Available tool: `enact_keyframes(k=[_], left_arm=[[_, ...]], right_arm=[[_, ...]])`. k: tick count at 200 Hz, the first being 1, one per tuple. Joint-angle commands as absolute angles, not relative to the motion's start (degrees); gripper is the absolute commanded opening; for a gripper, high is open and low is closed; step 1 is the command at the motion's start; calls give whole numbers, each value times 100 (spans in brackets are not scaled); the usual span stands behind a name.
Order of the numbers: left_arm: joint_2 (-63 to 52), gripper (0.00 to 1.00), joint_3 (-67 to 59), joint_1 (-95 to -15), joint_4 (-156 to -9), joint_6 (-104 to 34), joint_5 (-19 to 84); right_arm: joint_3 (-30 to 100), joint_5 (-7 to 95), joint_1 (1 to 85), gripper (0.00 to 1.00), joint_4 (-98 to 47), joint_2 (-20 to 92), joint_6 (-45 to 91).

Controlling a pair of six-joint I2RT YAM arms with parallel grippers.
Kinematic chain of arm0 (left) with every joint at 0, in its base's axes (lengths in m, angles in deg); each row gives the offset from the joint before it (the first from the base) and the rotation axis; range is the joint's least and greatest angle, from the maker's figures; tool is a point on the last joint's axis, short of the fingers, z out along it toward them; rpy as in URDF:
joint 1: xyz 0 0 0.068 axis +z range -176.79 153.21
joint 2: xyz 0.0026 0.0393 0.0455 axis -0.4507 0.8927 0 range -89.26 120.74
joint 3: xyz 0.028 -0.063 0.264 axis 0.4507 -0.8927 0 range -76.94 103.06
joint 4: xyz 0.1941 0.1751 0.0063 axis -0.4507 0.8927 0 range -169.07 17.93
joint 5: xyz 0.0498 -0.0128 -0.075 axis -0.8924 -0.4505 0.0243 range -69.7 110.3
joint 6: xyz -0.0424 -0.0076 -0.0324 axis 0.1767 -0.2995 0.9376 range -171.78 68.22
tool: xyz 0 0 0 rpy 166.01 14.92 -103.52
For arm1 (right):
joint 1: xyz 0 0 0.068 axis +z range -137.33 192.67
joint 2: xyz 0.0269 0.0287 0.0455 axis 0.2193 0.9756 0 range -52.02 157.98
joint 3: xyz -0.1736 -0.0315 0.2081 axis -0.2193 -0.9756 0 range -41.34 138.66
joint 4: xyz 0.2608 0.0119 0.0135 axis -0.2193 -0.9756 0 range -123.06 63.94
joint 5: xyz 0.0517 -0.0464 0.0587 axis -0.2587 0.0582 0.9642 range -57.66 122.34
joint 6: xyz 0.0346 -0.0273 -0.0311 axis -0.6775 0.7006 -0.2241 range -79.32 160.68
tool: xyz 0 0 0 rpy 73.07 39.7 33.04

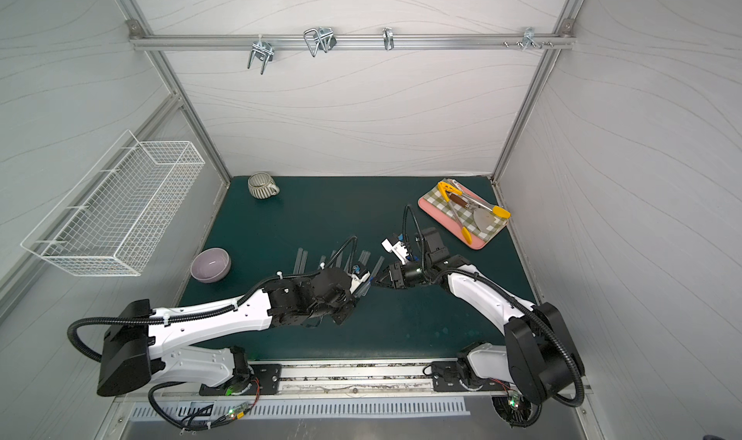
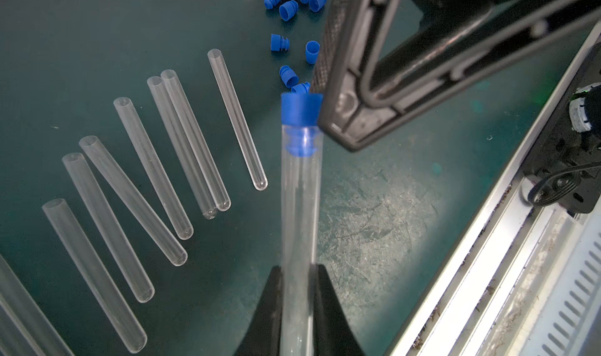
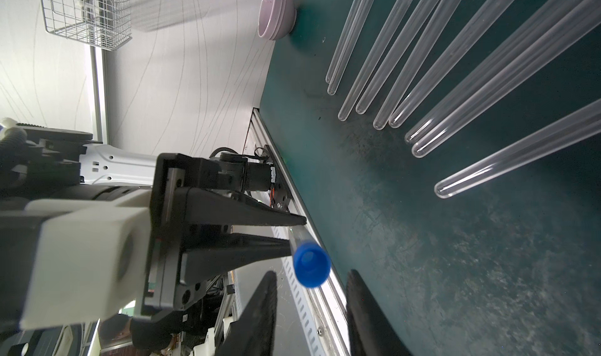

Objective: Remove stoppers from test tubes
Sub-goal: Open the stopper on the test tube.

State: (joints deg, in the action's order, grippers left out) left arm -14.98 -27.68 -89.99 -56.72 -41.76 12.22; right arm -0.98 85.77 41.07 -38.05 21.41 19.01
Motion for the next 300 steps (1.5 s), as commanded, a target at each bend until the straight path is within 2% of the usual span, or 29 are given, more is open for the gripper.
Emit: enact_keyframes(k=[1,46,127,155,208,265,283,300], left_arm=[[-1605,7,-2737,-8998,-5864,-4282,1309],[-1593,6,-2745,-9024,-5876,-4299,1301],[-1603,6,-2745,-9068,-5885,-4324,1283],[-1621,6,-2737,-9103,-5867,-4343,1261],[-1609,6,-2737,-9171,-5826,-4369,1186],[-1600,6,-2717,-9181,-5813,-4346,1071],[-1603,6,-2719,-9178,-5814,-4329,1042],[-1605,6,-2716,-9177,-5810,-4328,1021]], right_arm=[[34,8640,4158,33,-3692,2188,1924],[33,8569,4165,28,-3600,2167,1867],[12,8647,4241,27,-3536,2181,1820],[23,8648,4244,24,-3497,2198,1803],[45,8613,4253,27,-3509,2251,1826],[43,8587,4252,16,-3575,2198,1878],[52,8604,4253,17,-3582,2188,1869],[50,8604,4259,21,-3608,2172,1886]])
